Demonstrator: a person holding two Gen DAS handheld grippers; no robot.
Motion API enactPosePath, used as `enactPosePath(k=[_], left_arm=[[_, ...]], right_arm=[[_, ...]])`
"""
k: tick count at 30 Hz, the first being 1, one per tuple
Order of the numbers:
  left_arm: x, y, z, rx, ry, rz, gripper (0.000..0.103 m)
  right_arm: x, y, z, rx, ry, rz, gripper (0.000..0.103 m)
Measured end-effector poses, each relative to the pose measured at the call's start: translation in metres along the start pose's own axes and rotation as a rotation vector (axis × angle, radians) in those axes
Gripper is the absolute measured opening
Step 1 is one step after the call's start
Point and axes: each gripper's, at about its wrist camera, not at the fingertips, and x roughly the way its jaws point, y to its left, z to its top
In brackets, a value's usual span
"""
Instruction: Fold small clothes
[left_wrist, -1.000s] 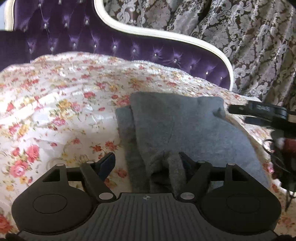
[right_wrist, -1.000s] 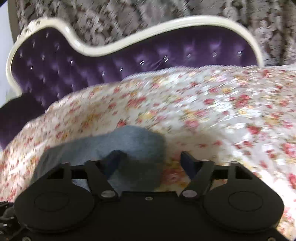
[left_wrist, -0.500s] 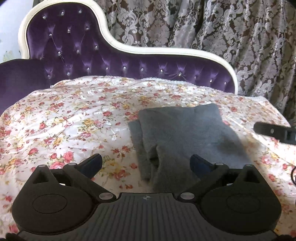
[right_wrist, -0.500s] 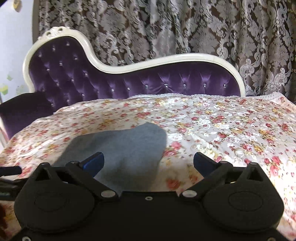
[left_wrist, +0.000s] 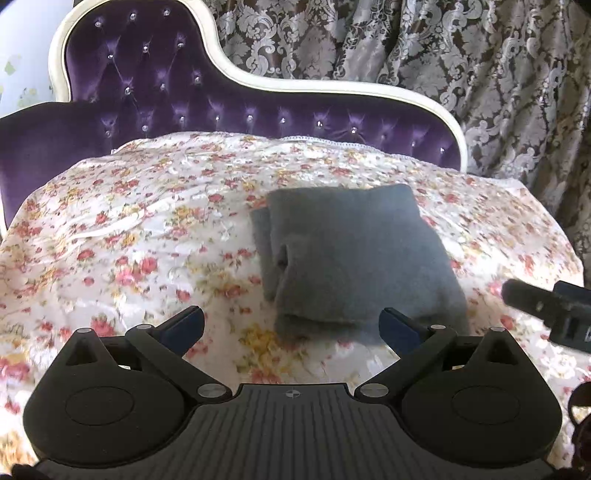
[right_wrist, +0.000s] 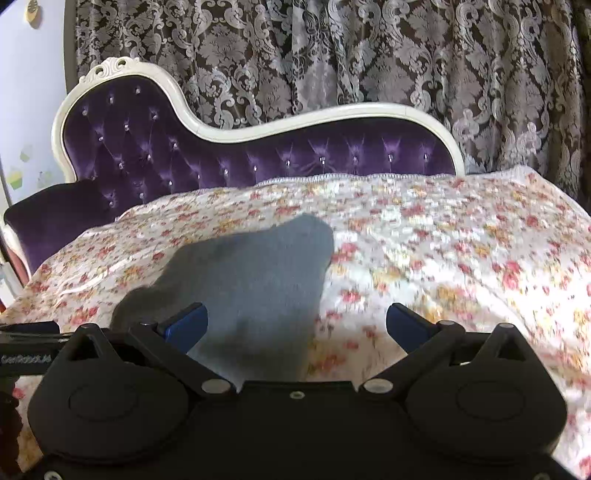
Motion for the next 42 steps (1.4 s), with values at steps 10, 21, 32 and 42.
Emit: enactPosePath(k=[10, 21, 32, 42], left_arm=[[-0.02, -0.022, -0.013, 0.072, 0.017, 0.112, 0.102], [-0.029, -0.017, -0.016, 0.017, 0.025, 0.116, 0.102], [-0.026, -0.017, -0.018, 0.024, 0.041, 0.114, 0.102], [-0.022, -0.019, -0.018, 0.03, 0.049, 0.112, 0.102]], right_arm=[[-0.023, 0.011, -0.017, -0.014, 0.023, 0.025, 0.103], [-0.035, 0.02, -0.023, -0.025, 0.022, 0.029, 0.103], [-0.033, 0.023, -0.025, -0.026, 0.042, 0.037, 0.103], [-0.028, 0.025, -0.025, -0.024, 0.056, 0.042, 0.103]])
